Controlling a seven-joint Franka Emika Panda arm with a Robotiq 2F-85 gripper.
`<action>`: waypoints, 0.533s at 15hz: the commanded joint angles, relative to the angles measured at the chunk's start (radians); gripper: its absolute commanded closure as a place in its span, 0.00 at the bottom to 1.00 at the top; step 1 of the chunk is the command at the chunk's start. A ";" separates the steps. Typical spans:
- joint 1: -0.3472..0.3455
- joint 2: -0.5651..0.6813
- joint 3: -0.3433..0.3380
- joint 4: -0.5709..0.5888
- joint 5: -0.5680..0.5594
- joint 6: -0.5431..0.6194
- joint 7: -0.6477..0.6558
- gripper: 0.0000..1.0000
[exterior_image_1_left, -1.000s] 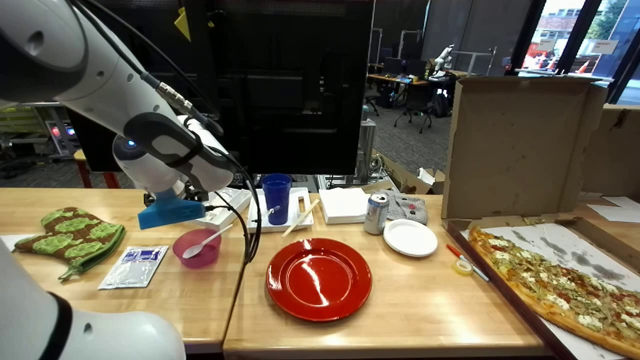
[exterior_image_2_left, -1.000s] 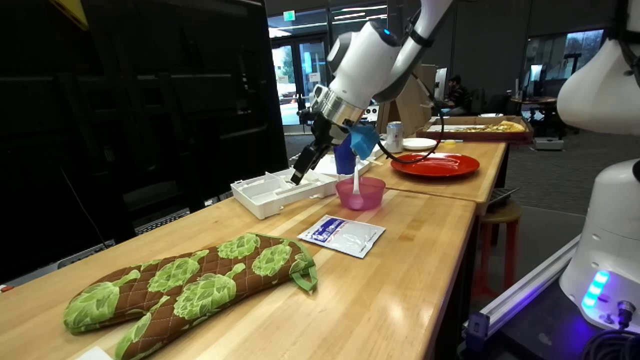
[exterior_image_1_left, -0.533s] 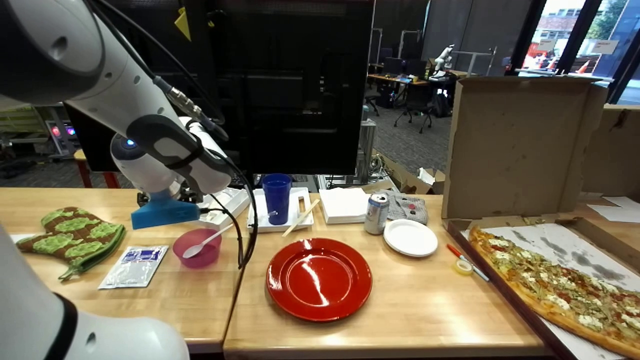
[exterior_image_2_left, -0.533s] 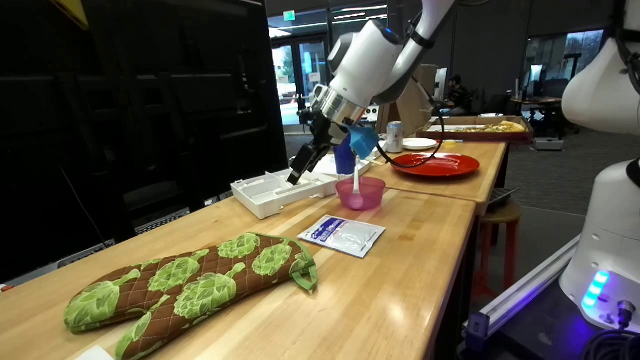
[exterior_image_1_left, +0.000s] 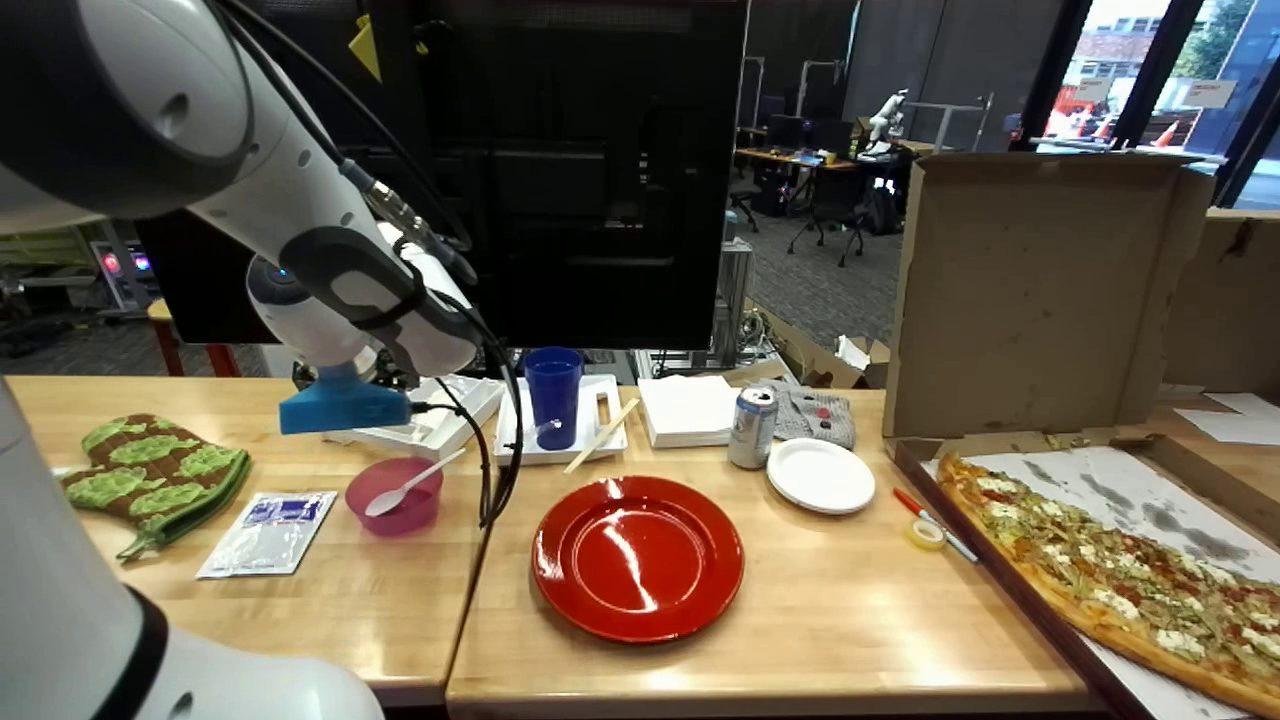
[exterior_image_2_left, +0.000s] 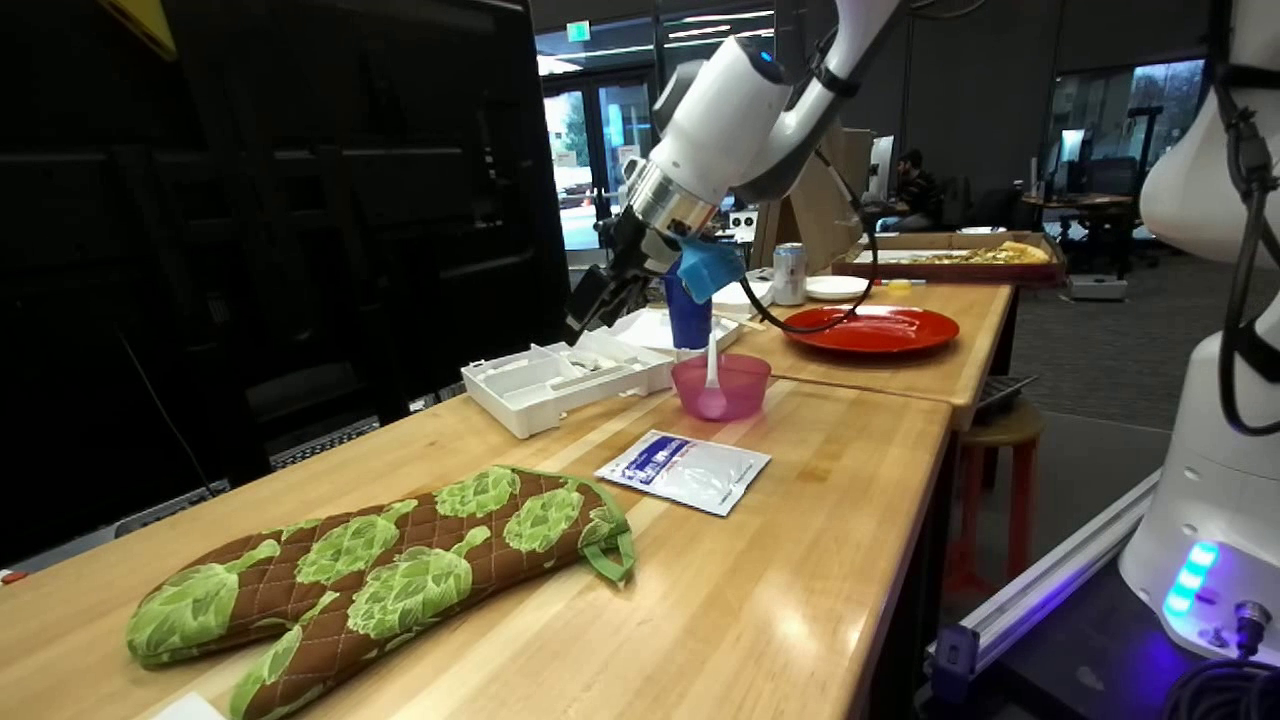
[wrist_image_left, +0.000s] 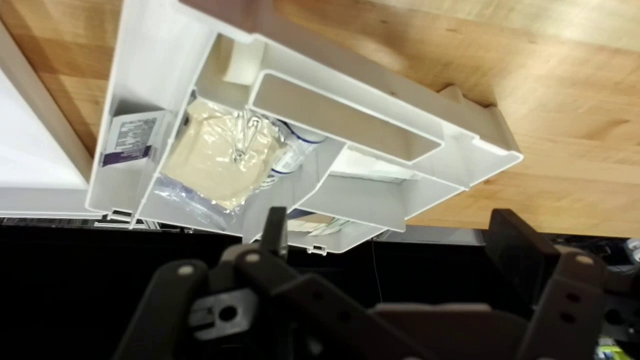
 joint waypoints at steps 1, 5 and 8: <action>-0.099 -0.041 0.090 0.051 0.022 0.013 0.025 0.00; -0.069 -0.067 0.044 0.055 0.082 0.012 0.016 0.00; -0.082 -0.082 0.041 0.058 0.102 0.013 0.016 0.00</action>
